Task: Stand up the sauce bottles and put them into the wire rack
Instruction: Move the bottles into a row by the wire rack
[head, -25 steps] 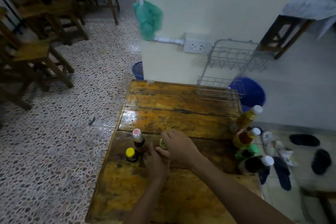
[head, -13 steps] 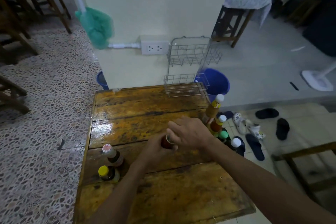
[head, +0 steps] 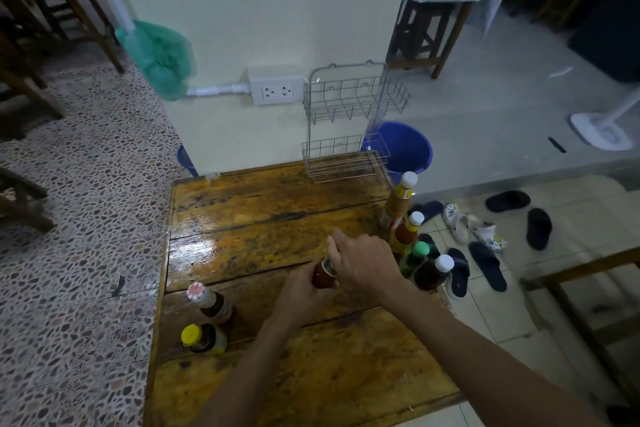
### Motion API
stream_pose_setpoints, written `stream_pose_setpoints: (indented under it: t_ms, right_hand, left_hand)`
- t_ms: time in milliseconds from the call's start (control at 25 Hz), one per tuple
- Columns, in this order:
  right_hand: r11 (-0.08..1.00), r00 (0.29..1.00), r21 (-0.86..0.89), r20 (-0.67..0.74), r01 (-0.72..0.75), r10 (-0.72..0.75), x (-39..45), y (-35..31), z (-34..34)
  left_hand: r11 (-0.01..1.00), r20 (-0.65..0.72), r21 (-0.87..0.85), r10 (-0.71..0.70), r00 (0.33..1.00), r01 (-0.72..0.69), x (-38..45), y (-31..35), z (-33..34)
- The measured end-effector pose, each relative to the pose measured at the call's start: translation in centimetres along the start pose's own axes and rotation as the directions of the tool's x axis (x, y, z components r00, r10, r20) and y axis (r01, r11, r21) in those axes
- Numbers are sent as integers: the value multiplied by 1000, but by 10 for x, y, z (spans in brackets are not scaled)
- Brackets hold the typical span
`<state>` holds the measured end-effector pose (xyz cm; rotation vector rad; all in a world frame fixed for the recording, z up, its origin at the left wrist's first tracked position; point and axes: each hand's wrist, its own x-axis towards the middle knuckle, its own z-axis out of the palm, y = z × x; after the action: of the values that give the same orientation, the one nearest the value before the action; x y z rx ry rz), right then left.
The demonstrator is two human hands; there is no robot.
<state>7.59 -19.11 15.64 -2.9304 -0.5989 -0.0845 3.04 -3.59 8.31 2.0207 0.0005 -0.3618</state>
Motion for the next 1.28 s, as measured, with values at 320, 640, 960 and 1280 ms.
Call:
stream_pose_setpoints:
  t_ms: [320,640,960,1280]
  right_hand:
    - [919,912,-21,-120,394,-393,10,12,-5]
    - [985,999,171,43,-6,-2,6,5,18]
    - [953,948,207,273,-221,160,3,11,35]
    - [762,944,564,113,-318,310,13,32,13]
  left_hand:
    - [997,281,-67,-22,959,42,8,9,-45]
    - [986,115,139,-106,988,89,6,-3,-25]
    - [918,-70,387,-64,996,86,14,-18,11]
    - [844,-43,-488,-277,960,222,105,15,42]
